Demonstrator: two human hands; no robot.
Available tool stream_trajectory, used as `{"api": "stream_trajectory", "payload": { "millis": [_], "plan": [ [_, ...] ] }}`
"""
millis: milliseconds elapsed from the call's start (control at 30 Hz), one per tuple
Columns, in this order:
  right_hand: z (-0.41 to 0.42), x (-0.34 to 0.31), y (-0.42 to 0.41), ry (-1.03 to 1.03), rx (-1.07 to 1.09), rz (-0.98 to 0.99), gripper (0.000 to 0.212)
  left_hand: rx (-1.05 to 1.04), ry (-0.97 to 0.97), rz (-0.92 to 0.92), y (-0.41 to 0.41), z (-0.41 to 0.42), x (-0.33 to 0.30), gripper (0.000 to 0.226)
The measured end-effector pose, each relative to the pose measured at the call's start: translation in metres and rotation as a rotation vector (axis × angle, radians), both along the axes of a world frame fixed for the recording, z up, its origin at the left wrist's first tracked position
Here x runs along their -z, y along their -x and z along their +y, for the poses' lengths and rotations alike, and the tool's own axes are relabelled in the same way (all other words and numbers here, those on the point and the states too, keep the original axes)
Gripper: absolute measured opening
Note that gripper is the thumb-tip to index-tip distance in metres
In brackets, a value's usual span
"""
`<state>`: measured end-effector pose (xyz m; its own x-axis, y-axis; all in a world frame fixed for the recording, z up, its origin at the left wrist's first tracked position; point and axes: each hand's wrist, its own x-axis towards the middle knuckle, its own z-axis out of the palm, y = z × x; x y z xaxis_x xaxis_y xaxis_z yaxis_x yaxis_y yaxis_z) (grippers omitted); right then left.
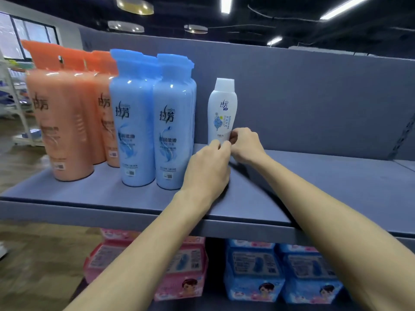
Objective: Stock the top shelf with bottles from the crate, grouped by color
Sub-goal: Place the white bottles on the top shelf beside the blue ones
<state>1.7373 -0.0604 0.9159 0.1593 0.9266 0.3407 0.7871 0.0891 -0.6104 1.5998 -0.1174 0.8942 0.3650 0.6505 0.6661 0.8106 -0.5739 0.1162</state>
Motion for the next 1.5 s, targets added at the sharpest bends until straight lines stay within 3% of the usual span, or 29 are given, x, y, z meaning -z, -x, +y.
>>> {"api": "stream_trajectory", "payload": {
  "millis": [167, 433, 633, 933, 1167, 1333, 1500],
  "plan": [
    [0.033, 0.007, 0.006, 0.006, 0.041, 0.011, 0.011, 0.008, -0.053, -0.010, -0.001, 0.003, 0.005, 0.018],
    [0.042, 0.021, 0.005, -0.041, 0.068, -0.020, 0.026, 0.032, -0.166, -0.048, -0.003, 0.006, 0.011, 0.017],
    [0.046, 0.021, 0.005, -0.064, 0.076, -0.019, 0.018, 0.035, -0.160, -0.033, -0.003, 0.005, 0.011, 0.015],
    [0.031, 0.005, -0.008, -0.244, 0.152, 0.013, 0.036, 0.038, -0.258, -0.014, -0.002, 0.006, 0.009, 0.023],
    [-0.039, -0.018, -0.019, -0.177, 0.141, -0.288, 0.042, 0.053, -0.244, 0.044, 0.001, -0.006, 0.000, 0.021],
    [-0.097, -0.028, -0.018, -0.175, 0.127, -0.416, 0.031, 0.037, -0.246, 0.220, -0.002, -0.023, -0.008, 0.029],
    [-0.143, -0.036, -0.020, -0.161, 0.113, -0.573, 0.024, 0.042, -0.255, 0.198, 0.005, -0.051, -0.009, 0.027]
  ]
}}
